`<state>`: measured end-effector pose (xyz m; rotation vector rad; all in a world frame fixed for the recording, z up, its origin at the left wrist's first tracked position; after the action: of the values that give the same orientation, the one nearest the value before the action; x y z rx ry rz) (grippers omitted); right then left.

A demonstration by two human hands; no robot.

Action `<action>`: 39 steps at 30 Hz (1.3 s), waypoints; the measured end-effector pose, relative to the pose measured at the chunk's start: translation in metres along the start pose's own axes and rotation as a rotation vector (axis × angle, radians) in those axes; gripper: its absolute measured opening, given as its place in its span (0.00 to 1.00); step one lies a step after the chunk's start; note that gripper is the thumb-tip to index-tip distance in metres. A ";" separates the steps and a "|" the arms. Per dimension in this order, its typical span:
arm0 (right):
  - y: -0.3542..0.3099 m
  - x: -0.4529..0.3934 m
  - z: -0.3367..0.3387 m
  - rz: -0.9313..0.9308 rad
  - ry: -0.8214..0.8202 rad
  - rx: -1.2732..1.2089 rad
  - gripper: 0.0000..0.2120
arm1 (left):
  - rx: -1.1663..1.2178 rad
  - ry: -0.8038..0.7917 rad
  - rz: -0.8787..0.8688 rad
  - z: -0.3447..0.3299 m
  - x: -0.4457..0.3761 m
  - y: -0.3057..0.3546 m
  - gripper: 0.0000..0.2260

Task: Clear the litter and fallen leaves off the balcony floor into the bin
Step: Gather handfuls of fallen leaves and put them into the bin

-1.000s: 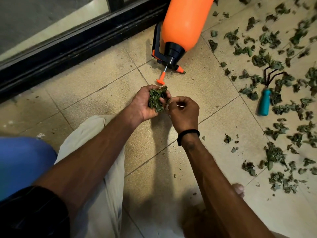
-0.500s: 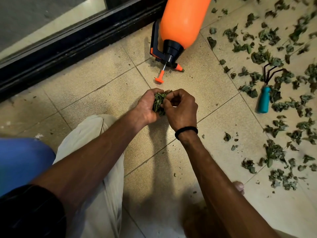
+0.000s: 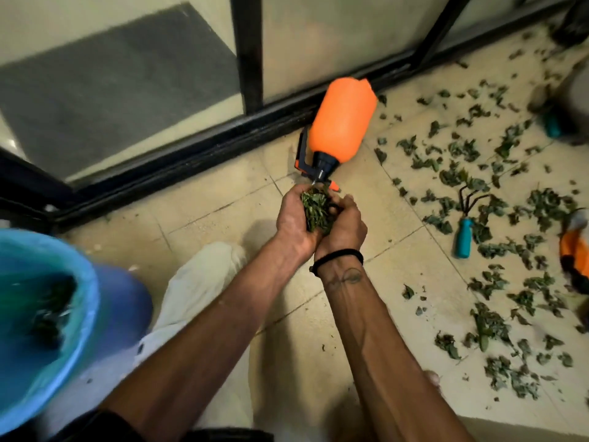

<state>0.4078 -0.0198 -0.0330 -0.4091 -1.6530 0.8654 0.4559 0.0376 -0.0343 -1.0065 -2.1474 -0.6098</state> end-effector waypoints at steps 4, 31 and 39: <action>-0.002 0.077 -0.055 -0.036 -0.280 -0.045 0.13 | -0.074 -0.056 -0.372 -0.009 0.085 0.071 0.08; 0.105 0.304 -0.164 -0.233 -0.991 0.633 0.16 | -0.337 0.355 -0.774 0.171 0.328 0.258 0.14; -0.102 0.217 -0.056 0.251 -0.740 0.709 0.09 | -0.816 -0.158 -0.570 -0.030 0.255 0.112 0.16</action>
<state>0.4202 0.0762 0.1935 0.2438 -1.8061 1.8628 0.4363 0.2062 0.1877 -0.8186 -2.3638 -1.8335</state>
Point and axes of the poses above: each hand's wrist, its own x-axis away from the middle knuckle, its own z-axis out of the back of the hand, y = z × x, the point moved 9 cm from there along -x, towards the middle knuckle, and after that the axes turned 10 degrees about x, right-handed, at the moved point
